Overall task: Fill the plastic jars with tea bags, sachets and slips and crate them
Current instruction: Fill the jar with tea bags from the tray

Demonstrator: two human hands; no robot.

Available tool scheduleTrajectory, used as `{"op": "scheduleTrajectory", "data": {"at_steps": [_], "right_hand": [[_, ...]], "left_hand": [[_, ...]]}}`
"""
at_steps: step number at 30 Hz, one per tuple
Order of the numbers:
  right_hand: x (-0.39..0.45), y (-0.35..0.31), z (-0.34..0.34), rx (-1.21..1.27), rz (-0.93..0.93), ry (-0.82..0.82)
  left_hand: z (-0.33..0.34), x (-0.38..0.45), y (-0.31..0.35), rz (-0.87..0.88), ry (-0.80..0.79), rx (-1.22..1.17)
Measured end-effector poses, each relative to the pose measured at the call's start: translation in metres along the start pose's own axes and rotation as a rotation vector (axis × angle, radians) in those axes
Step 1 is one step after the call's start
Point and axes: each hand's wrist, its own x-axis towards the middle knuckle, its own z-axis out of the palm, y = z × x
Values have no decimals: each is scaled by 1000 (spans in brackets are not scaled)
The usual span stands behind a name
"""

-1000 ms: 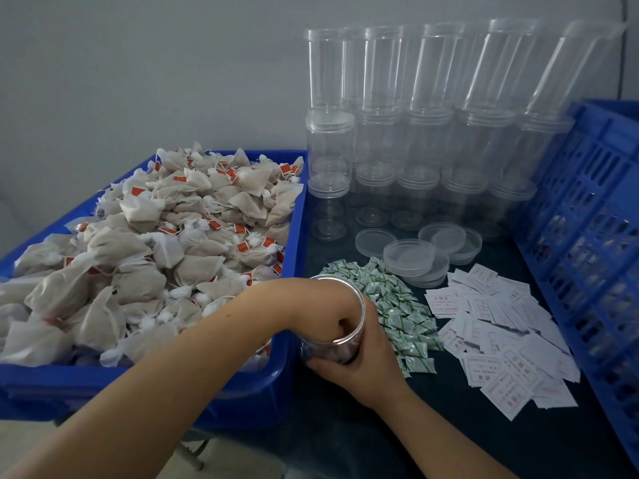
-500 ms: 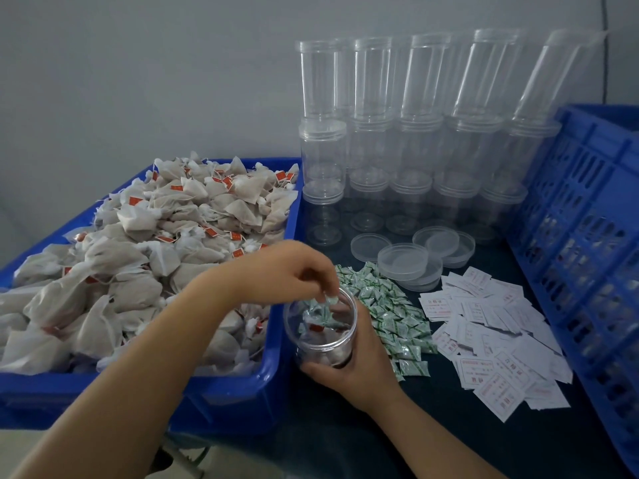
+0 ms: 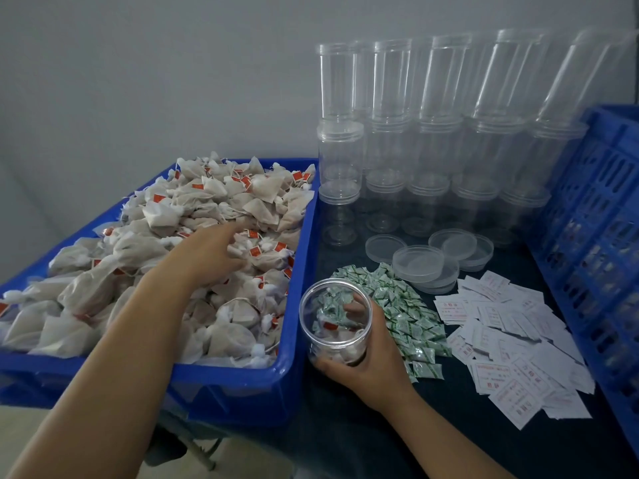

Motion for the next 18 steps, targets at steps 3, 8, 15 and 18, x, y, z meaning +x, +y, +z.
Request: {"op": "scheduleTrajectory", "data": {"at_steps": [3,8,15,18], "right_hand": [[-1,0,0,11,9,0],[-1,-2,1,2,15,0],[-1,-2,0,11,13,0],[-1,-2,0,15,8,-2]], "left_hand": [[0,-2,-3,-45,-72,95],[-1,-4,1,-26,-130,381],[5,-2,-1,-40,-129,510],[5,-2,-2,-32,-105,497]]}}
